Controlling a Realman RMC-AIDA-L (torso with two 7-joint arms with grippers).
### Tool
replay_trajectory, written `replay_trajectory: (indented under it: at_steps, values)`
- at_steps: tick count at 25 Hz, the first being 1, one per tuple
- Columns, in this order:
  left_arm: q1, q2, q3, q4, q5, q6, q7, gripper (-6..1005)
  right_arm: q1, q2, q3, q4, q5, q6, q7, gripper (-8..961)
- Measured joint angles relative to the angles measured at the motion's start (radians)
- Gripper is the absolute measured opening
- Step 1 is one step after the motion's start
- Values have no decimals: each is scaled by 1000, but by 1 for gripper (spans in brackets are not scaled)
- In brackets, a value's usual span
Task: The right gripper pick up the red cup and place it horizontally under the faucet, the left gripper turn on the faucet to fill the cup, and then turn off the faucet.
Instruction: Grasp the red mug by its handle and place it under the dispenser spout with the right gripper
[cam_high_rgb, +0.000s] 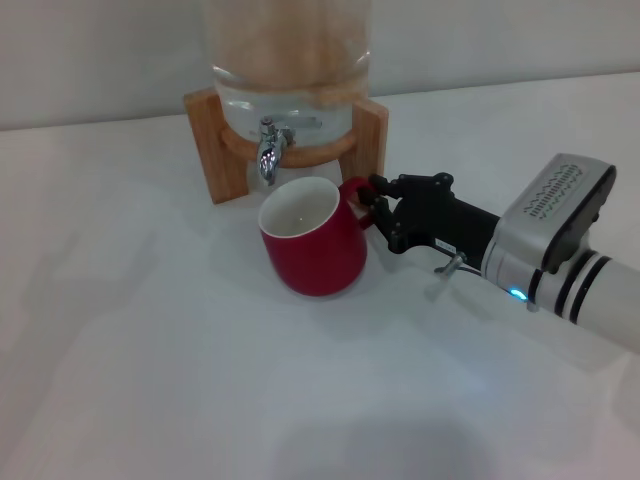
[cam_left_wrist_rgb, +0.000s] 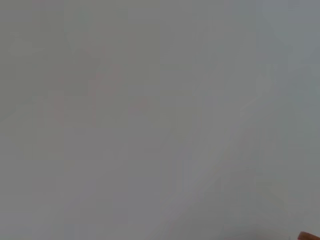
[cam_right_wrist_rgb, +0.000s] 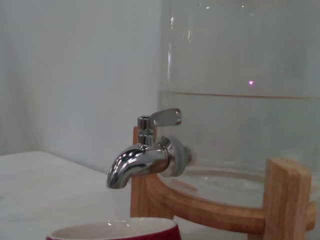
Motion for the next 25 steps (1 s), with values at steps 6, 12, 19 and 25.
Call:
replay_trajectory:
  at_steps: [6, 12, 19, 25]
  values:
    - [-2, 0, 0, 0, -1, 0, 0, 845, 26, 0, 22, 39, -6, -22, -52, 139]
    - [-3, 0, 0, 0, -1, 0, 1, 845, 37, 0, 47, 53, -6, -32, -59, 138]
    - [-3, -2, 0, 0, -1, 0, 2, 846, 40, 0, 68, 55, -6, -36, -60, 137]
    - [-3, -2, 0, 0, -1, 0, 2, 846, 47, 0, 73, 65, -6, -37, -60, 137]
